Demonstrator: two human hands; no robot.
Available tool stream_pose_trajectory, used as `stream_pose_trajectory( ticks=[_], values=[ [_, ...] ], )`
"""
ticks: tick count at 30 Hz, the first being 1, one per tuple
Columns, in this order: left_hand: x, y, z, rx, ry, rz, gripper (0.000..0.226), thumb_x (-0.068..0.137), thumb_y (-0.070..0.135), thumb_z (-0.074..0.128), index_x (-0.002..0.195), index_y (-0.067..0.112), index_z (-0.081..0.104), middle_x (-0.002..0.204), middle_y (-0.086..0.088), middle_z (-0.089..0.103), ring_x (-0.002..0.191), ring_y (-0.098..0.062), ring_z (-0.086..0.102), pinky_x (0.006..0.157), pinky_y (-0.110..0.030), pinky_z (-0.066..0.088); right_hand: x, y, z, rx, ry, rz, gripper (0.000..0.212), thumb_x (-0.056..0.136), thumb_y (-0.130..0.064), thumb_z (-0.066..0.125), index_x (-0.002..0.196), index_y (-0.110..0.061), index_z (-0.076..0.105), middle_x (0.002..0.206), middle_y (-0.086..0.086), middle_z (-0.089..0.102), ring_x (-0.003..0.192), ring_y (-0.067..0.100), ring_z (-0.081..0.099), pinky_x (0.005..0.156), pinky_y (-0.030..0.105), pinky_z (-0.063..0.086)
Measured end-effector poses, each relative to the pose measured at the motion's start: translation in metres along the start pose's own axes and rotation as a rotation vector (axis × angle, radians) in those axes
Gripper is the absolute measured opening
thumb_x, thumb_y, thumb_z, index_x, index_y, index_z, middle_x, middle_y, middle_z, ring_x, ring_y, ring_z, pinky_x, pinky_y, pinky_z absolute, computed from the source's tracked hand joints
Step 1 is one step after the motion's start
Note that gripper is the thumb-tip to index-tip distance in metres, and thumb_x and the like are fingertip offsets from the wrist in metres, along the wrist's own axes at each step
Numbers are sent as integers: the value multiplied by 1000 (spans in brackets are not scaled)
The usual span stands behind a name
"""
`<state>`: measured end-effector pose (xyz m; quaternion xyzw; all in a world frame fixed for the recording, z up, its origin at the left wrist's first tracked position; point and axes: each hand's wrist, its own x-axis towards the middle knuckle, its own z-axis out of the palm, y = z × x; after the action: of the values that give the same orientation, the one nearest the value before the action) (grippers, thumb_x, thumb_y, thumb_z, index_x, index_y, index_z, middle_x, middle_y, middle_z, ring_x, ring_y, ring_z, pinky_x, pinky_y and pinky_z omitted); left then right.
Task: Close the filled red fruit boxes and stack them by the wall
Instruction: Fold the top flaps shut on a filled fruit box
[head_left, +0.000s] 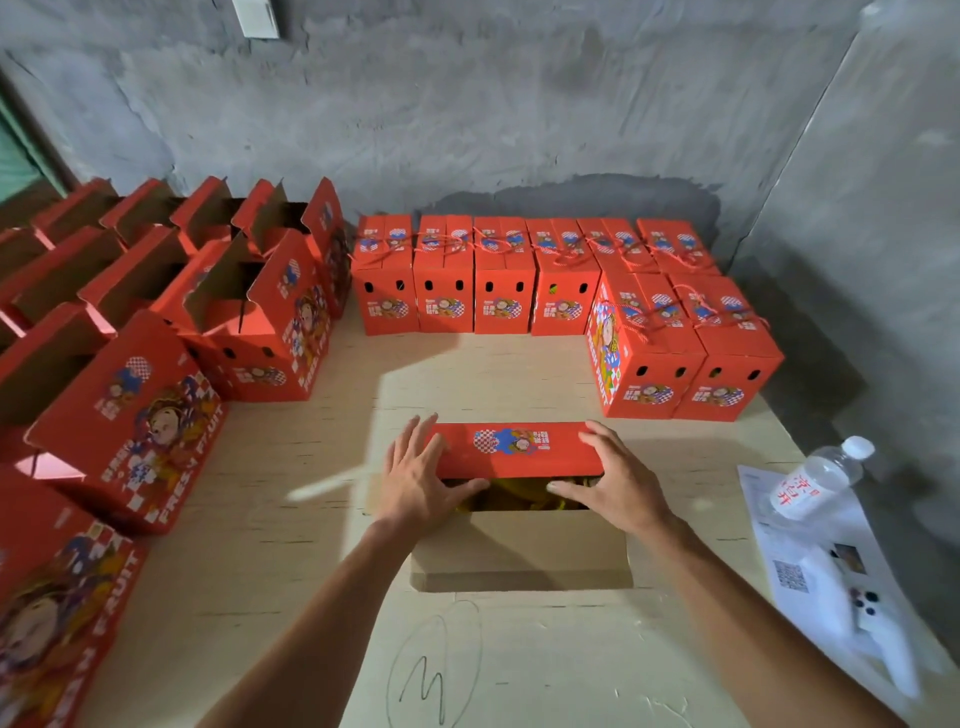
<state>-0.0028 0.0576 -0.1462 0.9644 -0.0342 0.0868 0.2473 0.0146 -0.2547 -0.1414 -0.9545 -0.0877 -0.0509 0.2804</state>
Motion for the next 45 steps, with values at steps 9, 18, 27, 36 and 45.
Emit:
stream_pose_trajectory(
  ticks=[9, 18, 27, 36, 45],
  values=[
    [31, 7, 2, 133, -78, -64, 70, 75, 68, 75, 119, 22, 45, 134, -1, 41, 128, -25, 34, 92, -46, 53, 26, -8, -8, -284, -19, -72, 59, 81, -71, 70, 99, -22, 43, 109, -10, 47, 81, 12, 60, 58, 30, 53],
    [31, 2, 8, 139, -38, -13, 60, 76, 68, 74, 111, 28, 45, 133, -3, 38, 127, -28, 31, 95, -48, 50, 18, -18, -11, -445, 3, -60, 64, 85, -82, 52, 97, -21, 42, 98, -10, 46, 71, 17, 61, 60, 37, 57],
    [30, 5, 7, 171, -53, -4, 64, 79, 67, 72, 123, 27, 49, 137, -6, 38, 129, -29, 31, 99, -47, 49, 54, -23, -77, 118, -245, 357, 89, 87, -90, 24, 80, -12, 66, 67, -7, 71, 55, 14, 69, 54, 26, 50],
    [26, 4, 7, 97, -38, -19, 60, 75, 64, 77, 114, 27, 49, 136, -4, 40, 129, -29, 31, 96, -50, 50, -1, -34, 21, -349, -210, -75, 57, 111, -49, 23, 164, -33, 13, 172, -9, -1, 159, 18, -7, 128, 44, -1],
    [-12, 1, 2, -15, 129, -335, 77, 75, 62, 77, 132, 20, 47, 144, -3, 46, 140, -30, 35, 120, -54, 20, -1, -31, 27, -342, -24, -121, 52, 110, -37, 38, 160, -26, 33, 169, -2, 26, 157, 25, 18, 125, 46, 16]
  ],
)
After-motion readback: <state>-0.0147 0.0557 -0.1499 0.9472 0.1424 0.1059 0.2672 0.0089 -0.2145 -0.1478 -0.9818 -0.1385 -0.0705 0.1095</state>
